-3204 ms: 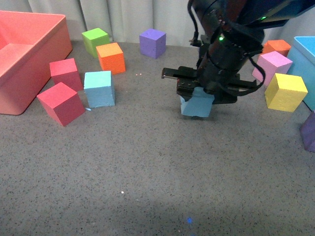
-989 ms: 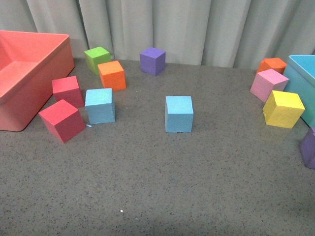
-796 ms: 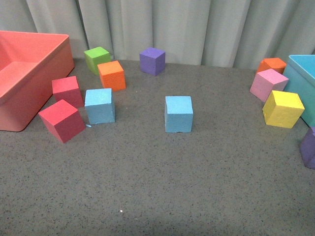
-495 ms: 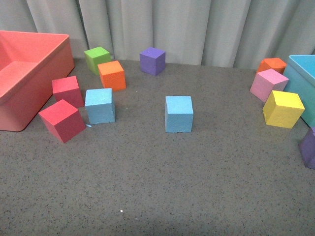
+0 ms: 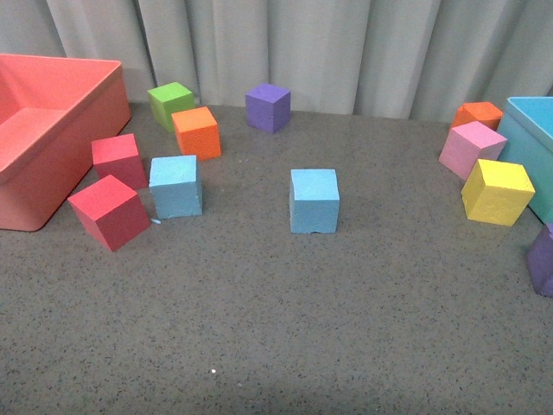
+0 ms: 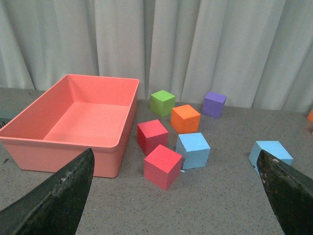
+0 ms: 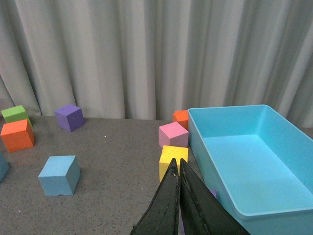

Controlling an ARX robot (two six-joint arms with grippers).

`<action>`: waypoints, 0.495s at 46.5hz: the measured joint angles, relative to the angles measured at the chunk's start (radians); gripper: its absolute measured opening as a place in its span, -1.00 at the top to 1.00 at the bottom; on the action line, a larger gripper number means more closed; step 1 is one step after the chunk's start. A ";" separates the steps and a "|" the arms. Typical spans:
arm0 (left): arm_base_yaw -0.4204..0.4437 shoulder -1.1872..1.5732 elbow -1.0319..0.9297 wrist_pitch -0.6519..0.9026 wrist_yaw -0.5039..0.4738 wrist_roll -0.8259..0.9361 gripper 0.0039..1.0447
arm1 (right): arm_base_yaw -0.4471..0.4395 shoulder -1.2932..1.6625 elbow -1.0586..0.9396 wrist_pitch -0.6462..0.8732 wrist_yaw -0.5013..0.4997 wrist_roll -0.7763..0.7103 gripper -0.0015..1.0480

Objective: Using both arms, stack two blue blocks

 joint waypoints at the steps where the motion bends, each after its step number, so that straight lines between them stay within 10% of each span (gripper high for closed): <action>1: 0.000 0.000 0.000 0.000 0.000 0.000 -0.88 | 0.000 -0.013 0.000 -0.013 0.000 0.000 0.98; 23: 0.000 0.000 0.000 0.000 0.000 0.000 -0.88 | 0.000 -0.178 0.000 -0.175 0.000 0.000 0.98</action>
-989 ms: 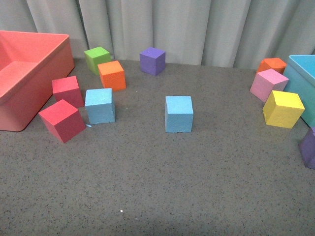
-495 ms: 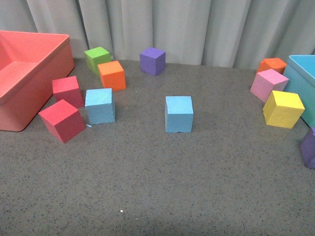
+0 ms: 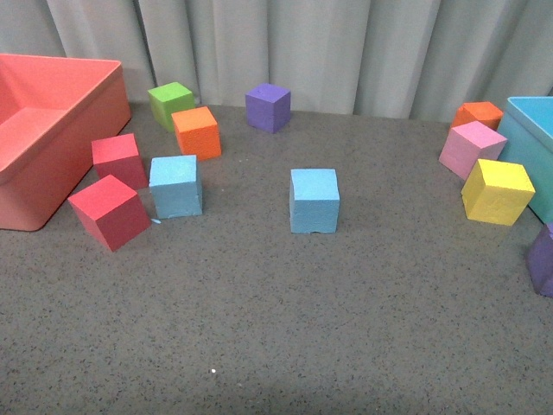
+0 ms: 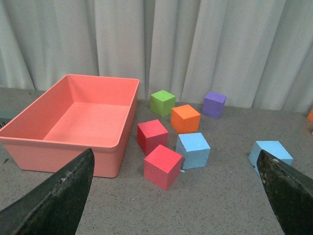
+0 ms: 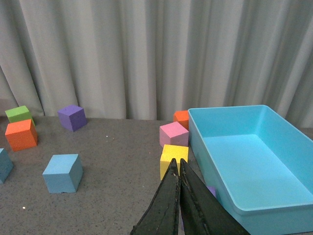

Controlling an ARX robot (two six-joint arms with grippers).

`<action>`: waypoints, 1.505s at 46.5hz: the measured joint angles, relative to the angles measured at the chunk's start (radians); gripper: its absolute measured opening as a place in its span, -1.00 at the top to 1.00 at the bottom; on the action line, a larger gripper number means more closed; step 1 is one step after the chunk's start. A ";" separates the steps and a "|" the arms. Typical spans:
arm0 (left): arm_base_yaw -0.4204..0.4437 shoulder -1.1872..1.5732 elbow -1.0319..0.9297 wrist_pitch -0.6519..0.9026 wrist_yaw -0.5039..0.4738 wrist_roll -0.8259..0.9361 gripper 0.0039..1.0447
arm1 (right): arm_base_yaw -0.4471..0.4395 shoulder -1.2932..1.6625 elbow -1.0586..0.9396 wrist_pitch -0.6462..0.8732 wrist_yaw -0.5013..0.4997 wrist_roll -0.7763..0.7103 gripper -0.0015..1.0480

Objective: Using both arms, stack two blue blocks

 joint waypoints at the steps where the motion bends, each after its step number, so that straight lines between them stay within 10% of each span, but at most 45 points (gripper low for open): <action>1: 0.000 0.000 0.000 0.000 0.000 0.000 -0.88 | 0.000 -0.005 0.000 -0.006 0.000 0.000 0.98; 26: 0.000 0.000 0.000 0.000 0.000 0.000 -0.88 | 0.000 -0.183 0.000 -0.191 -0.003 -0.001 0.97; 48: -0.072 0.311 0.087 -0.099 -0.142 -0.031 -0.88 | 0.000 -0.185 0.000 -0.191 -0.003 -0.001 -0.83; 70: -0.184 1.246 0.460 0.257 -0.163 -0.077 -0.88 | 0.000 -0.185 0.000 -0.191 -0.003 0.000 -0.81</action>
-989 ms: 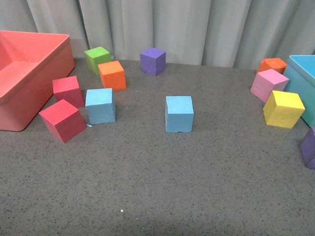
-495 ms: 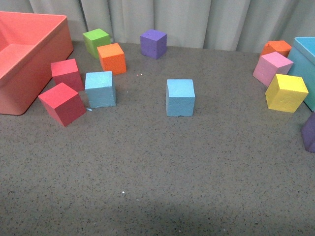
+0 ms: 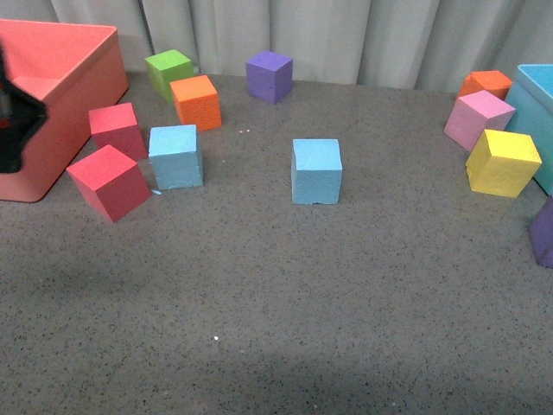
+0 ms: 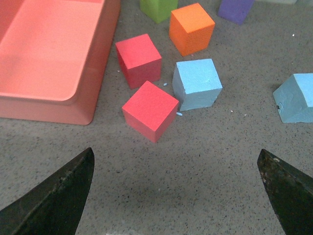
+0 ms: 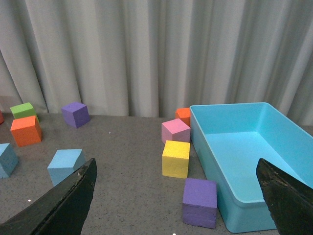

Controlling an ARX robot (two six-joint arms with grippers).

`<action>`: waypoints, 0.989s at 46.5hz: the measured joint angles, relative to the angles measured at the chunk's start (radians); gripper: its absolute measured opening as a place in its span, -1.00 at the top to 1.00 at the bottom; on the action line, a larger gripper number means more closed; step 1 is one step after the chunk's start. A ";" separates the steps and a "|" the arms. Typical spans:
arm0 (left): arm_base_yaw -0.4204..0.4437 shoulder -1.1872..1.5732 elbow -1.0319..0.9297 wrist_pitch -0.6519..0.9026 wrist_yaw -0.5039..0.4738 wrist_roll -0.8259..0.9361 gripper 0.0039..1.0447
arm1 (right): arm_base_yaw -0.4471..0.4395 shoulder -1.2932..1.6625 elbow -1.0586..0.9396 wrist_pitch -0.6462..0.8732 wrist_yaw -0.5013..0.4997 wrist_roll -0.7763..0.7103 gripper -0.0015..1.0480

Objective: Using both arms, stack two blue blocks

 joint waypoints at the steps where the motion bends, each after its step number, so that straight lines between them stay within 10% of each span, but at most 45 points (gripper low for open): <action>1: -0.002 0.037 0.029 -0.010 0.000 -0.003 -0.88 | 0.000 0.000 0.000 0.000 0.000 0.000 -0.81; 46: -0.039 1.041 1.107 -0.608 -0.030 -0.194 -0.88 | 0.000 0.000 0.000 0.000 0.000 0.000 -0.81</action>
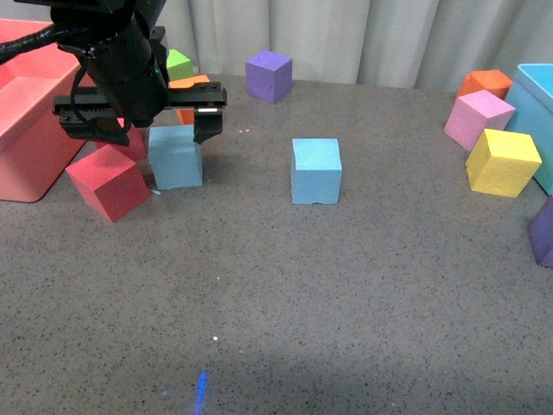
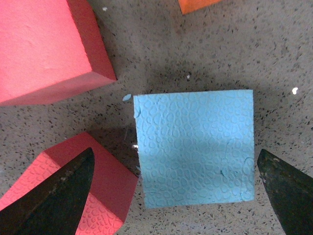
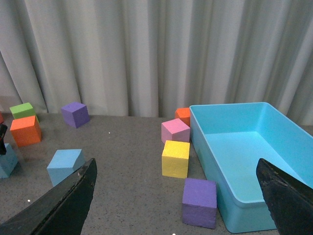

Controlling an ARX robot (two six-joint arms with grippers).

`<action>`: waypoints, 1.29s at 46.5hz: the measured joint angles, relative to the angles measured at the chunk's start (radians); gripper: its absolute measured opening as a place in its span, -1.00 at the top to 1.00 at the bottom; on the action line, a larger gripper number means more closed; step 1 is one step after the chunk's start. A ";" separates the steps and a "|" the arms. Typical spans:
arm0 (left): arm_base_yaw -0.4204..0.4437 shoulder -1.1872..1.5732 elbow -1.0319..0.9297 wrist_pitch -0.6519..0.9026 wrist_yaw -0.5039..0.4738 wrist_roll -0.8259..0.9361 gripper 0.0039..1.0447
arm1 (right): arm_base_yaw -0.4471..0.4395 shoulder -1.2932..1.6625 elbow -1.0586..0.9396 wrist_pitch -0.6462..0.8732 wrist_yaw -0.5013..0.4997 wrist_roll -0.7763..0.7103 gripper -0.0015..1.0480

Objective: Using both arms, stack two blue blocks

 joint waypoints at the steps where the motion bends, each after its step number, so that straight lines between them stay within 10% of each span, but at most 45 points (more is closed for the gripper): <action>1: 0.000 0.009 0.010 -0.010 0.000 0.000 -0.88 | 0.000 0.000 0.000 0.000 0.000 0.000 -0.81; 12: 0.000 0.092 0.099 -0.049 0.030 -0.038 -0.87 | 0.000 0.000 0.000 0.000 0.000 0.000 -0.81; 26: -0.007 0.127 0.151 -0.119 0.045 -0.052 -0.01 | 0.000 0.000 0.000 0.000 0.000 0.000 -0.81; 60: -0.259 -0.025 0.255 -0.257 0.016 -0.153 0.10 | 0.000 0.000 0.000 0.000 0.000 0.000 -0.81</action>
